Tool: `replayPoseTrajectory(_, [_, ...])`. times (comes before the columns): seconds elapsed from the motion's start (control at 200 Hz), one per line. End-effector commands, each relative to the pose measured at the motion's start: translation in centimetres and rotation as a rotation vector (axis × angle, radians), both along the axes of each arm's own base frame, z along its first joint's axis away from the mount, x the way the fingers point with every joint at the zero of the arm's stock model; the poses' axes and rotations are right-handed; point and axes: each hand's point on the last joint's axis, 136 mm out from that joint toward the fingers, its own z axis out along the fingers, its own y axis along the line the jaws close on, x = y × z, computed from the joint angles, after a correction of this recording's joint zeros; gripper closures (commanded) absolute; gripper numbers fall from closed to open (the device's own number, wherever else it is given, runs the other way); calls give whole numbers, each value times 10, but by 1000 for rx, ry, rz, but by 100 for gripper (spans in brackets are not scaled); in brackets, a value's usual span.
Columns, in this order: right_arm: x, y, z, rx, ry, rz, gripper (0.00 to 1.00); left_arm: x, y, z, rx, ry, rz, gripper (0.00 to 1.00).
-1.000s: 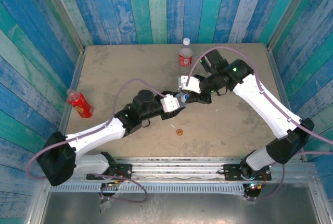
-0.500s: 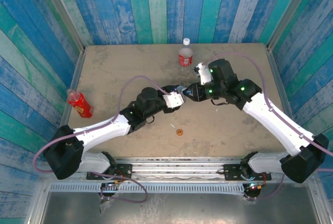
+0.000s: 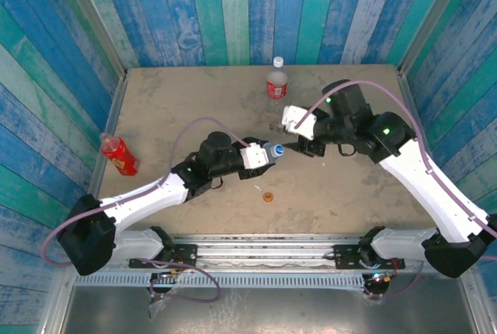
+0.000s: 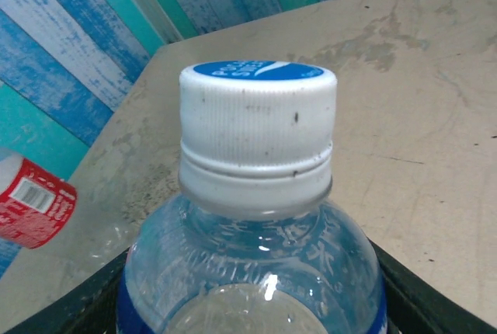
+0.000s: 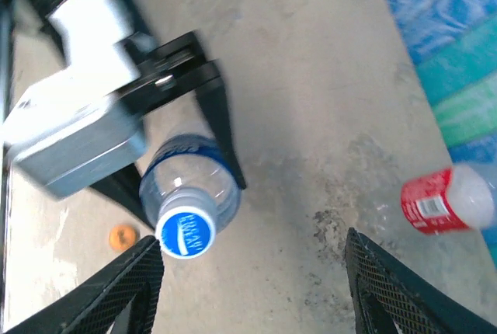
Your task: Screw on the bottle caps
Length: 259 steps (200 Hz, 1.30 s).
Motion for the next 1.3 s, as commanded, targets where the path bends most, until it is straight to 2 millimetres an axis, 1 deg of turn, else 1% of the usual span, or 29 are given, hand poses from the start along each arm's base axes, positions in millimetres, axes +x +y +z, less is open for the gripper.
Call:
replayPoseTrajectory(0.0, [-18,-1,-32,-190,-18,204,36,-10,-3,14,-46,15,-49,100])
replayPoseTrajectory(0.195, [-16,11,-46,-229,20,232,45,-12,-5,14,-51,22,-69,100])
replayPoseTrajectory(0.275, [-14,12,-53,-247,30,231,50,-13,-7,12,-45,37,-80,100])
replayPoseTrajectory(0.37, [-13,13,-58,-260,37,233,55,-13,-8,14,-51,35,-83,100])
replayPoseTrajectory(0.466, [-13,13,-60,-263,46,231,65,-13,-7,13,-47,36,-82,100])
replayPoseTrajectory(0.581, [-11,11,-60,-267,51,202,82,-13,-7,16,-56,28,-78,100])
replayPoseTrajectory(0.676, [-9,10,-60,-256,79,154,85,-11,-6,18,-65,16,-67,100])
replayPoseTrajectory(0.736, [-4,14,-59,-206,131,56,90,-6,-5,19,-76,6,-42,100])
replayPoseTrajectory(0.786, [2,19,-56,-135,205,-62,93,0,-5,22,-88,-16,-13,100])
replayPoseTrajectory(0.861, [21,21,-53,1,329,-354,98,10,-5,28,-114,-55,27,100])
replayPoseTrajectory(0.916, [32,20,-54,101,420,-553,99,17,-4,33,-133,-82,59,100])
replayPoseTrajectory(0.976, [33,26,-57,212,563,-689,100,21,-4,37,-150,-108,79,100])
replayPoseTrajectory(1.041, [35,22,-64,321,727,-912,99,23,-4,40,-154,-124,83,100])
replayPoseTrajectory(1.126, [30,22,-71,372,836,-1002,99,21,-6,40,-144,-118,63,100])
replayPoseTrajectory(1.222, [30,11,-74,387,832,-1047,99,18,-7,35,-137,-101,50,100])
replayPoseTrajectory(1.262, [30,8,-72,391,819,-1039,96,16,-7,33,-132,-91,43,100])
replayPoseTrajectory(1.292, [30,6,-70,384,801,-1011,92,15,-7,31,-129,-82,40,100])
